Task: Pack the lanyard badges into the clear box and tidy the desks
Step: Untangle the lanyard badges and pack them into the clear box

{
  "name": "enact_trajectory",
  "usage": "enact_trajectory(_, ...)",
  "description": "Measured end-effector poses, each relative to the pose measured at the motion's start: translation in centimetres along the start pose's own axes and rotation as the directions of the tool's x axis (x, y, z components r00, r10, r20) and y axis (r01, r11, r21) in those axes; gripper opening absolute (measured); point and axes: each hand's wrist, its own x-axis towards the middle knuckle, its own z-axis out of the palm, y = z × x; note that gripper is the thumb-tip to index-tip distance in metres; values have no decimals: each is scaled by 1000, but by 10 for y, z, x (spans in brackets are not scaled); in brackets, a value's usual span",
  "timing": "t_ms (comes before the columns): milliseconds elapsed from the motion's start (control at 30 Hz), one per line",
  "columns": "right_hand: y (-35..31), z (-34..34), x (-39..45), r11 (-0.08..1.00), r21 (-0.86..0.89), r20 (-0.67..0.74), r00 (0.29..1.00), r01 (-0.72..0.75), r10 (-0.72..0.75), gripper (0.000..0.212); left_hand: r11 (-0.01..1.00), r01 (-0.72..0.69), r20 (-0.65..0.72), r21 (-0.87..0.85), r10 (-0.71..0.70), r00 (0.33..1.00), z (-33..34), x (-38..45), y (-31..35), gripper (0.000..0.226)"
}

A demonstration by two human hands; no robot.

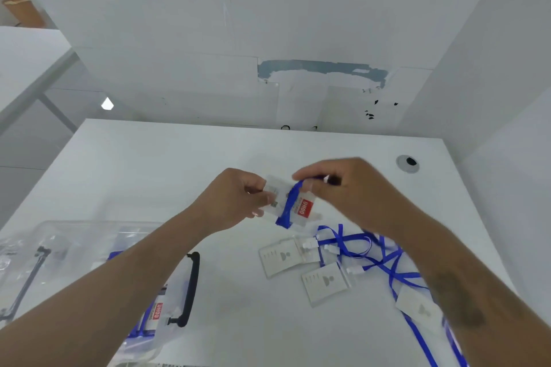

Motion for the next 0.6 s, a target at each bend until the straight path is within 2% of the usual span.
enact_trajectory(100, 10, -7, 16, 986, 166, -87, 996, -5, 19, 14, 983, 29, 116, -180, -8, 993, -9, -14, 0, 9)
enact_trajectory(200, 25, 12, 18, 949, 296, -138, 979, -105, 151, 20, 899, 107, 203, -424, -21, 979, -21, -26, 0, 14)
enact_trajectory(267, 27, 40, 10, 954, 249, -107, 975, -166, 197, 31, 790, 147, 152, -595, -69, 986, -25, -31, -3, 15)
enact_trajectory(333, 23, 70, -5, 965, 202, -41, 983, -165, 177, 26, 707, 157, 30, -689, -190, 981, -26, -31, -7, 12)
enact_trajectory(400, 12, 95, -17, 979, 155, 50, 991, -132, 126, 25, 755, 170, -107, -633, -303, 947, -29, -32, -17, 10)
enact_trajectory(500, -8, 103, -23, 997, 4, 183, 980, -79, 77, 25, 869, 183, -226, -460, -314, 922, -37, -35, -37, 13)
enact_trajectory(600, -26, 91, -8, 994, -103, 80, 996, -18, 26, 17, 909, 191, -206, -371, -281, 937, -50, -44, -53, 15)
